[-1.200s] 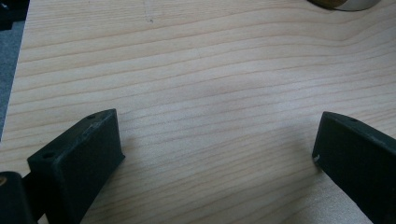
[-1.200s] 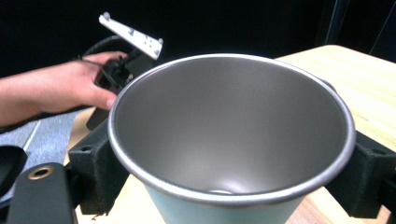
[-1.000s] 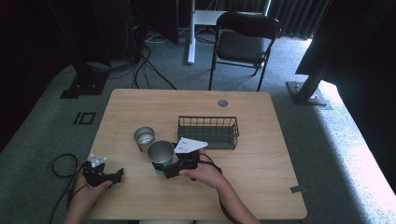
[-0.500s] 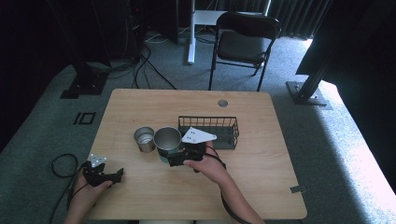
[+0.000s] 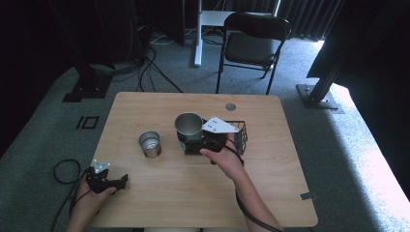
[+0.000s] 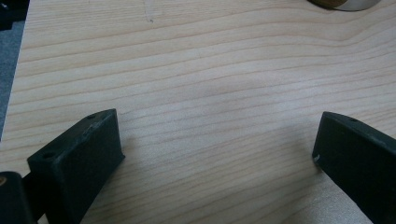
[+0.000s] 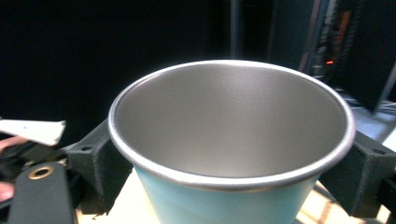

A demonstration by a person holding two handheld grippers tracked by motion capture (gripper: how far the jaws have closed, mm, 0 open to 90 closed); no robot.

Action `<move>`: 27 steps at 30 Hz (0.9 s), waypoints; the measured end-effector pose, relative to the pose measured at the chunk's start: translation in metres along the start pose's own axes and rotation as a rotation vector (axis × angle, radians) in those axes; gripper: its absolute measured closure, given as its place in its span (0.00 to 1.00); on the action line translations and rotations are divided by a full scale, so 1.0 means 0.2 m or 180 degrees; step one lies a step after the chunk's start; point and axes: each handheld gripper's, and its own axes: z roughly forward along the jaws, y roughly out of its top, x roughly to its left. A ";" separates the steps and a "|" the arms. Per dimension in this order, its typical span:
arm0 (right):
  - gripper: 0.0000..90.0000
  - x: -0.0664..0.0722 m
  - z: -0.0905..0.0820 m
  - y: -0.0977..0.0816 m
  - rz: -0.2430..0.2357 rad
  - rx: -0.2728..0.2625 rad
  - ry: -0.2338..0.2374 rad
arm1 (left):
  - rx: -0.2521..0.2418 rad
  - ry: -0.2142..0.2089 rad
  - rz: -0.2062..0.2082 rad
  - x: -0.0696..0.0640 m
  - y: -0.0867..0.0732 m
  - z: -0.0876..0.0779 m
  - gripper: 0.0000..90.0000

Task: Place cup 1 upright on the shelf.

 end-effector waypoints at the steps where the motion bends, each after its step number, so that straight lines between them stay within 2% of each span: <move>1: 0.14 -0.01 0.00 0.01 0.0009 -0.0002 -0.0059 | 0.0000 0.0000 0.0000 0.00 0.00 0.00 0.02; 7: 0.14 -0.09 -0.03 0.04 0.0056 -0.0057 -0.0297 | -0.0004 0.0001 -0.0001 0.00 0.00 0.00 0.02; 8: 0.14 -0.09 -0.03 0.04 0.0056 -0.0057 -0.0297 | -0.0004 0.0001 -0.0001 0.00 0.00 0.00 0.02; 10: 0.14 -0.13 -0.04 0.04 0.0154 -0.0102 -0.0397 | -0.0003 0.0001 0.0000 0.00 0.00 0.00 0.02; 13: 0.14 -0.17 -0.06 0.04 0.0186 -0.0154 -0.0556 | -0.0003 0.0001 0.0000 0.00 0.00 0.00 0.02; 15: 0.14 -0.18 -0.06 0.04 0.0193 -0.0169 -0.0586 | -0.0003 0.0001 0.0000 0.00 0.00 0.00 0.02; 16: 0.14 -0.21 -0.08 0.04 0.0228 -0.0171 -0.0687 | -0.0002 0.0001 -0.0001 0.00 0.00 0.00 0.02; 27: 0.14 -0.36 -0.14 -0.02 0.0169 -0.0073 -0.1252 | -0.0002 -0.0001 -0.0003 0.00 0.00 0.00 0.02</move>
